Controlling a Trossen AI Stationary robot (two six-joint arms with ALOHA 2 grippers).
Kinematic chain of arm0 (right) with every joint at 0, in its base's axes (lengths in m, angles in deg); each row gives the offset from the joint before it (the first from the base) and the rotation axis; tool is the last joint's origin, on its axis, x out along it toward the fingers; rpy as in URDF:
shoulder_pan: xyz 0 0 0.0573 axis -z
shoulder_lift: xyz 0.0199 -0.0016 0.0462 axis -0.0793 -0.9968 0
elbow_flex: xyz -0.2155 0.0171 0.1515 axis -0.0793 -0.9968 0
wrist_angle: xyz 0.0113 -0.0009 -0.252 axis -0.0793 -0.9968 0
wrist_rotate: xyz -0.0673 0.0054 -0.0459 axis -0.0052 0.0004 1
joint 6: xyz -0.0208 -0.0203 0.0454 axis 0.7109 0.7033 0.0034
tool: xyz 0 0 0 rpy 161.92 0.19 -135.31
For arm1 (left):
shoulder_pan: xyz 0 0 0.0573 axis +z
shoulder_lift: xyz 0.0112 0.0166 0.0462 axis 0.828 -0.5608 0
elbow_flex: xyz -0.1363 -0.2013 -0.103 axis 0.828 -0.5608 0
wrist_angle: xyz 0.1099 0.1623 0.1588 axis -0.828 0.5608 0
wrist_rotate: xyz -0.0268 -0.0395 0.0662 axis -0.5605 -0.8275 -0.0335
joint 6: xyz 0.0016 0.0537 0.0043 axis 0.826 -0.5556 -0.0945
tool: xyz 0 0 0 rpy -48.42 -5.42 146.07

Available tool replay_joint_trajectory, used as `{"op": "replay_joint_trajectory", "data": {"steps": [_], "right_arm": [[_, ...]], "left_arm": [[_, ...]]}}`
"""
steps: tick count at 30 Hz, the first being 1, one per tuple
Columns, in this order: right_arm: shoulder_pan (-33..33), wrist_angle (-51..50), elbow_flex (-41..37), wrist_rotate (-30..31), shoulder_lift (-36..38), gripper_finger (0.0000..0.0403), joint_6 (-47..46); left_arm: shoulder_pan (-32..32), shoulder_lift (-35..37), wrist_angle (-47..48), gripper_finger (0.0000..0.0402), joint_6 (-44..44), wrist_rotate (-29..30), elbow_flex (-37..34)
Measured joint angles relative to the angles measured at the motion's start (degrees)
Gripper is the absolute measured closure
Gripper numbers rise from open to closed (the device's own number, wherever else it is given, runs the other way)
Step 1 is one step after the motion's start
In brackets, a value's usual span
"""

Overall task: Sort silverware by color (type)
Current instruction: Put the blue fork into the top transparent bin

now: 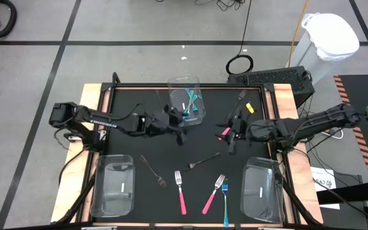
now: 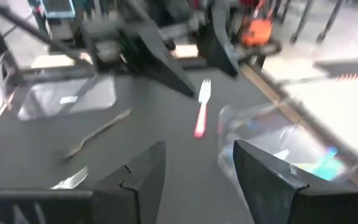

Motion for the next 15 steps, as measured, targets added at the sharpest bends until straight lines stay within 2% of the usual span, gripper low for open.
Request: {"op": "replay_joint_trajectory", "data": {"steps": [3,7,10,15], "right_arm": [[-2.56,-0.95,0.0,0.0,-2.41,0.022,-3.97],[-6.41,0.56,0.0,0.02,-5.4,0.022,-7.45],[-9.58,1.55,0.02,0.09,-7.43,0.022,-10.64],[-14.54,1.52,0.06,0.41,-10.53,0.022,-15.36]], "left_arm": [[-4.33,-0.09,1.86,0.0123,2.49,1.63,-0.02],[-10.13,-0.09,2.92,0.0123,4.61,9.68,-0.04],[-13.56,-0.09,2.84,0.0123,5.71,13.52,-0.04],[-17.36,-0.09,2.1,0.0123,8.45,14.27,-0.04]]}}
